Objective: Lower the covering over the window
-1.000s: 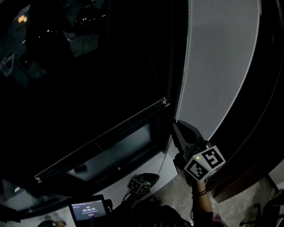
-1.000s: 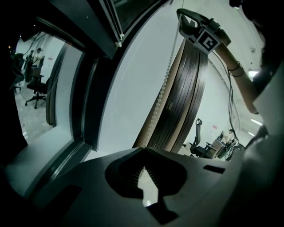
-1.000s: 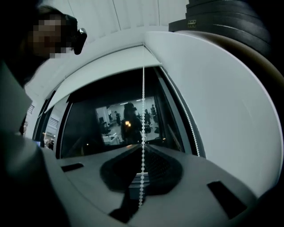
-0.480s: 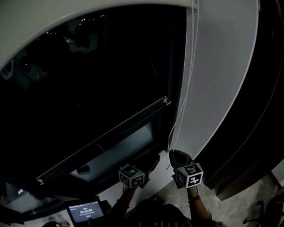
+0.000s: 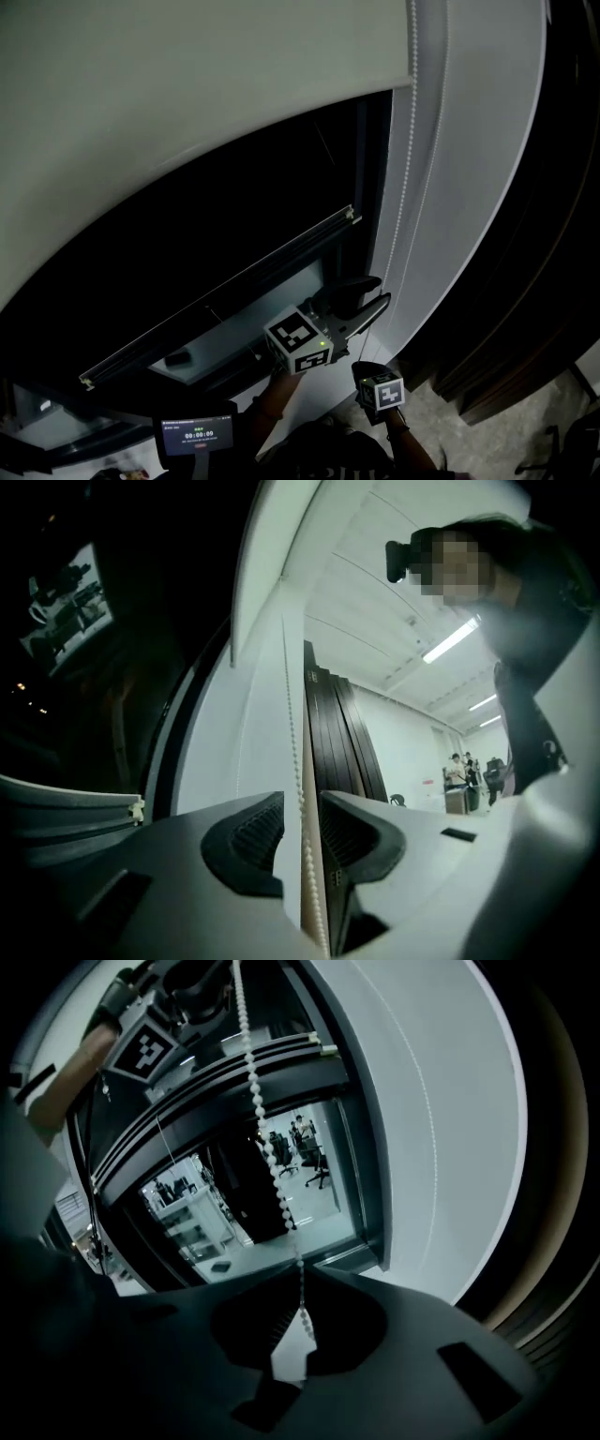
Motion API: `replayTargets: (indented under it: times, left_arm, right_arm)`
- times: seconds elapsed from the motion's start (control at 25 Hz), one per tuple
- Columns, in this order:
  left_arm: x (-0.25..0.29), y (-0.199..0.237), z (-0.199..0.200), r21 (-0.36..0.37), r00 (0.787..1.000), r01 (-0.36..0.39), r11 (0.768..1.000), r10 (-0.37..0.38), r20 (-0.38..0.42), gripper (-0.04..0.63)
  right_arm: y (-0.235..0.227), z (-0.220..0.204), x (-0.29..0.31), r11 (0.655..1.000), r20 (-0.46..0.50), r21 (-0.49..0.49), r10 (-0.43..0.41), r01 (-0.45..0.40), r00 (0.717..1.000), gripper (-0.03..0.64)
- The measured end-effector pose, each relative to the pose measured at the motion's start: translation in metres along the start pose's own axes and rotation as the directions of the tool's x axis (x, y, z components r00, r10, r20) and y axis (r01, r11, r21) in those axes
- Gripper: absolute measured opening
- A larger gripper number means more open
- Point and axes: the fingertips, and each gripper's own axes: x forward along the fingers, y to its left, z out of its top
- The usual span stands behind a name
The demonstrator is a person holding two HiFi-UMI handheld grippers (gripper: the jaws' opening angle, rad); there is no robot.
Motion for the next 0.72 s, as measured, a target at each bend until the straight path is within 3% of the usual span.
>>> replayTargets:
  times: [0.12, 0.28, 0.44, 0.72]
  left_arm:
    - [0.006, -0.005, -0.001, 0.017, 1.0, 0.021, 1.0, -0.021, -0.006, 0.101]
    - [0.008, -0.003, -0.013, 0.05, 0.999, 0.013, 0.999, -0.011, -0.032, 0.028]
    - [0.007, 0.001, -0.012, 0.011, 1.0, 0.002, 1.0, -0.002, -0.024, 0.015]
    - [-0.004, 0.024, -0.012, 0.054, 0.988, -0.146, 0.988, 0.143, 0.063, 0.005]
  right_arm:
    - [0.002, 0.0, 0.001, 1.0, 0.006, 0.019, 0.018, -0.018, 1.0, 0.02]
    - [-0.002, 0.0, -0.001, 1.0, 0.002, 0.029, 0.012, -0.012, 1.0, 0.02]
    - [-0.005, -0.003, 0.002, 0.999, 0.012, 0.043, 0.024, -0.024, 1.0, 0.02]
    - [-0.003, 0.008, -0.006, 0.999, 0.039, 0.028, 0.016, -0.017, 0.999, 0.021]
